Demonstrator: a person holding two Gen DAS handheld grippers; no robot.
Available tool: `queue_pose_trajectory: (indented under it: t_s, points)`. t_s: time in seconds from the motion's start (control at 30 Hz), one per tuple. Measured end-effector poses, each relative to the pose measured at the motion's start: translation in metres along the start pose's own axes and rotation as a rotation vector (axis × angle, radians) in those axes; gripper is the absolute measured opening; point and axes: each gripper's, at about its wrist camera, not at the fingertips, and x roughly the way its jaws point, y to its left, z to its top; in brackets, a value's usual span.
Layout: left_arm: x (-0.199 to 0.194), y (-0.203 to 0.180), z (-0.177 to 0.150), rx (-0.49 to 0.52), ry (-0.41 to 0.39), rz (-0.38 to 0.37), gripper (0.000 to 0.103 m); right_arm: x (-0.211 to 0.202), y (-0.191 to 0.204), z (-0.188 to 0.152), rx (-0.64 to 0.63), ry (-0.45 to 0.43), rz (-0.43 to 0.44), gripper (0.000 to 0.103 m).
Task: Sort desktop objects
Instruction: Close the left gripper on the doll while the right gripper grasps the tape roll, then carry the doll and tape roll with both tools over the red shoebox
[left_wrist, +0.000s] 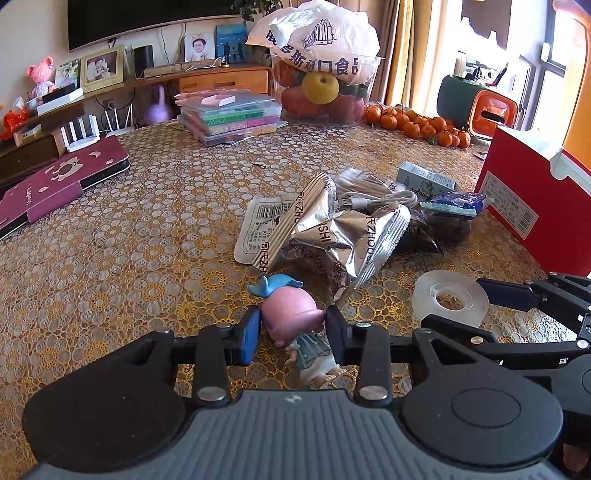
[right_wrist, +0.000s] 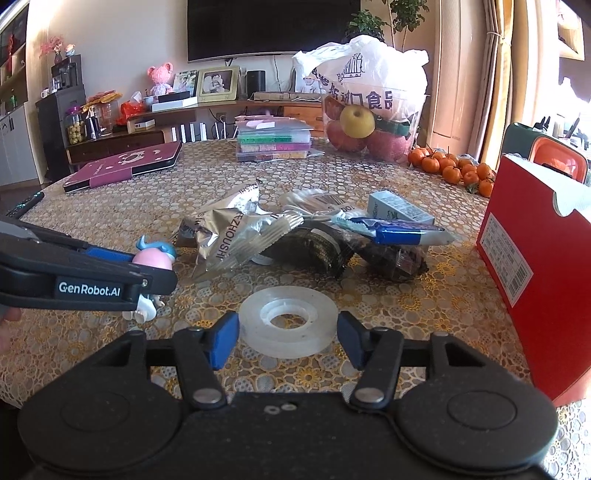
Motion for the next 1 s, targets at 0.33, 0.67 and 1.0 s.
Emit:
queue_pose_trajectory:
  t_s: [0.33,0.67,1.0]
  points:
    - [-0.014,-0.007,-0.002,0.003,-0.002,-0.012,0.037,-0.016,-0.003,0.003,0.01,-0.021,-0.008,0.058]
    - [-0.031,-0.018,-0.001,0.018,-0.018,-0.048,0.037,-0.04,-0.003,0.006,0.0,-0.056,-0.007,0.058]
    - [-0.048,-0.037,0.009,0.04,-0.027,-0.101,0.037,-0.066,-0.014,0.011,0.02,-0.081,-0.023,0.058]
